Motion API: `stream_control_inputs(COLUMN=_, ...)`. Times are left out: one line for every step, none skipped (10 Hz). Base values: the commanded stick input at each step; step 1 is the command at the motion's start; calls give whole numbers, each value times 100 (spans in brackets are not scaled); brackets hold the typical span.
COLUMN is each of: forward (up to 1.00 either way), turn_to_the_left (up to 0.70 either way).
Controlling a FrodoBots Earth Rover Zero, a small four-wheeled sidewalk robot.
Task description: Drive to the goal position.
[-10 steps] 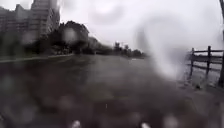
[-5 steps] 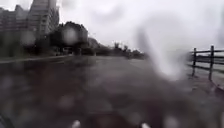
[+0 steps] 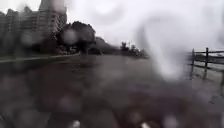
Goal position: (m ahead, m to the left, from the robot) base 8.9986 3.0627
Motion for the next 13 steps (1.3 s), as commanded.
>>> stream_control_inputs(forward=70, turn_to_the_left=0)
stream_control_inputs(forward=70, turn_to_the_left=0)
stream_control_inputs(forward=70, turn_to_the_left=0)
stream_control_inputs(forward=70, turn_to_the_left=0)
stream_control_inputs(forward=70, turn_to_the_left=0)
stream_control_inputs(forward=70, turn_to_the_left=0)
stream_control_inputs(forward=70, turn_to_the_left=0)
stream_control_inputs(forward=70, turn_to_the_left=0)
stream_control_inputs(forward=70, turn_to_the_left=0)
stream_control_inputs(forward=70, turn_to_the_left=0)
stream_control_inputs(forward=70, turn_to_the_left=0)
stream_control_inputs(forward=70, turn_to_the_left=0)
stream_control_inputs(forward=70, turn_to_the_left=0)
